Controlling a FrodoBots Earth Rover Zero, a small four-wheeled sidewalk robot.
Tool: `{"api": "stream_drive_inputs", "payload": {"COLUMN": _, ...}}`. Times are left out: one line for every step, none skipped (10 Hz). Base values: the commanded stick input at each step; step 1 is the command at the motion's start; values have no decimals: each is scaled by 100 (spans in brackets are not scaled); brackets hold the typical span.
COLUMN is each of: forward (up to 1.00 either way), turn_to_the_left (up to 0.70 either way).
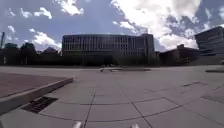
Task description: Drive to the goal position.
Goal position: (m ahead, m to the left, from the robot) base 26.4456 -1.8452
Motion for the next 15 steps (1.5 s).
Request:
{"api": "stream_drive_inputs", "payload": {"forward": 5, "turn_to_the_left": 0}}
{"api": "stream_drive_inputs", "payload": {"forward": 6, "turn_to_the_left": 0}}
{"api": "stream_drive_inputs", "payload": {"forward": 5, "turn_to_the_left": 0}}
{"api": "stream_drive_inputs", "payload": {"forward": 5, "turn_to_the_left": 0}}
{"api": "stream_drive_inputs", "payload": {"forward": 5, "turn_to_the_left": 0}}
{"api": "stream_drive_inputs", "payload": {"forward": 5, "turn_to_the_left": 0}}
{"api": "stream_drive_inputs", "payload": {"forward": 5, "turn_to_the_left": 0}}
{"api": "stream_drive_inputs", "payload": {"forward": 5, "turn_to_the_left": 0}}
{"api": "stream_drive_inputs", "payload": {"forward": 6, "turn_to_the_left": 0}}
{"api": "stream_drive_inputs", "payload": {"forward": 6, "turn_to_the_left": 0}}
{"api": "stream_drive_inputs", "payload": {"forward": 6, "turn_to_the_left": 0}}
{"api": "stream_drive_inputs", "payload": {"forward": 6, "turn_to_the_left": 0}}
{"api": "stream_drive_inputs", "payload": {"forward": 6, "turn_to_the_left": 0}}
{"api": "stream_drive_inputs", "payload": {"forward": 5, "turn_to_the_left": 0}}
{"api": "stream_drive_inputs", "payload": {"forward": 5, "turn_to_the_left": 0}}
